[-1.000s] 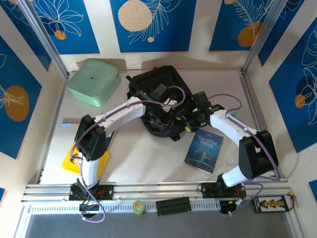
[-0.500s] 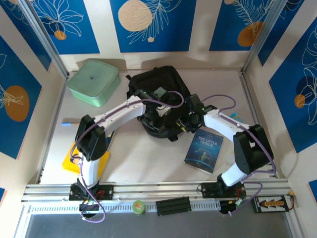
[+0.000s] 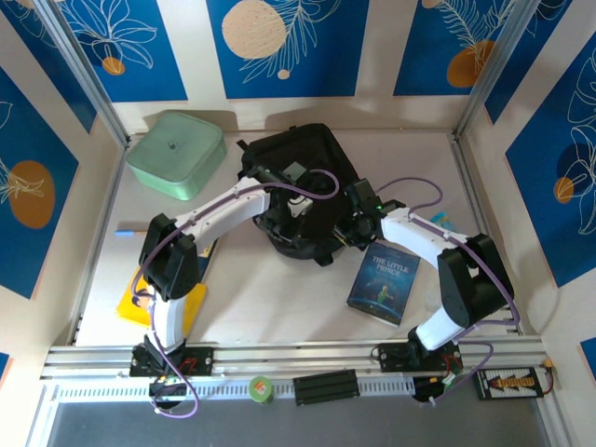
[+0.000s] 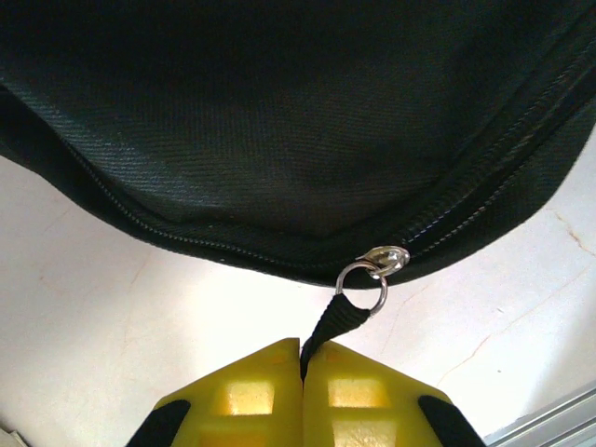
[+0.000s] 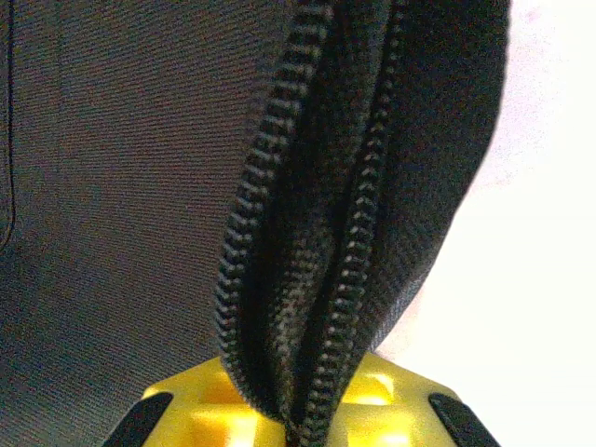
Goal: Pack the student bag
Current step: Unzip the student bag at the top-center of the table.
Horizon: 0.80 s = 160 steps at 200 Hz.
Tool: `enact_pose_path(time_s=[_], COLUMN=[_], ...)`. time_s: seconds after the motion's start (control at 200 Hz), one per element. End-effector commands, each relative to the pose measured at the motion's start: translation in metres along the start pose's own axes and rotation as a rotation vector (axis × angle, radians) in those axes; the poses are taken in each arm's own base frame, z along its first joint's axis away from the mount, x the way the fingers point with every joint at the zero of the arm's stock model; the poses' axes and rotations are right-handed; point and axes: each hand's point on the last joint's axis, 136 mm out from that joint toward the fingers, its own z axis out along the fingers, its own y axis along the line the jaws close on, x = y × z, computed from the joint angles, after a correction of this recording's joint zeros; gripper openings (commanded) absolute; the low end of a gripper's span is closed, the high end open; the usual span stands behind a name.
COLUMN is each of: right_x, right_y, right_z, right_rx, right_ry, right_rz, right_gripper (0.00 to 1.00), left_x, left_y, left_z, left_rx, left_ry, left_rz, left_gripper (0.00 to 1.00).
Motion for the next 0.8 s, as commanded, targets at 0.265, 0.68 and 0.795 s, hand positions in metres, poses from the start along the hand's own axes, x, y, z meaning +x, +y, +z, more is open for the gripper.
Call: enact_pose_path(time_s=[0.265, 0.68, 0.795], right_x=[-0.031, -0.041, -0.046], right_y=[-0.016, 0.000, -0.007], right_z=[-0.009, -0.020, -0.023], right_rx=[0.037, -0.082, -0.060], right_ry=[-0.123, -0.126, -0.141], right_rz=[-0.077, -0.153, -0.147], right_gripper=[0.07, 0.09, 0.09], left_x=[0.004, -0.011, -0.009], left_y=[0.046, 0.036, 0.047], left_z=[-0.010, -0.009, -0.005], left_rx=[-0.005, 0.098, 0.040], left_ry=[0.012, -0.032, -0.017], left_rz=[-0.045, 0.015, 0.017], left_gripper=[0.00, 0.00, 0.00])
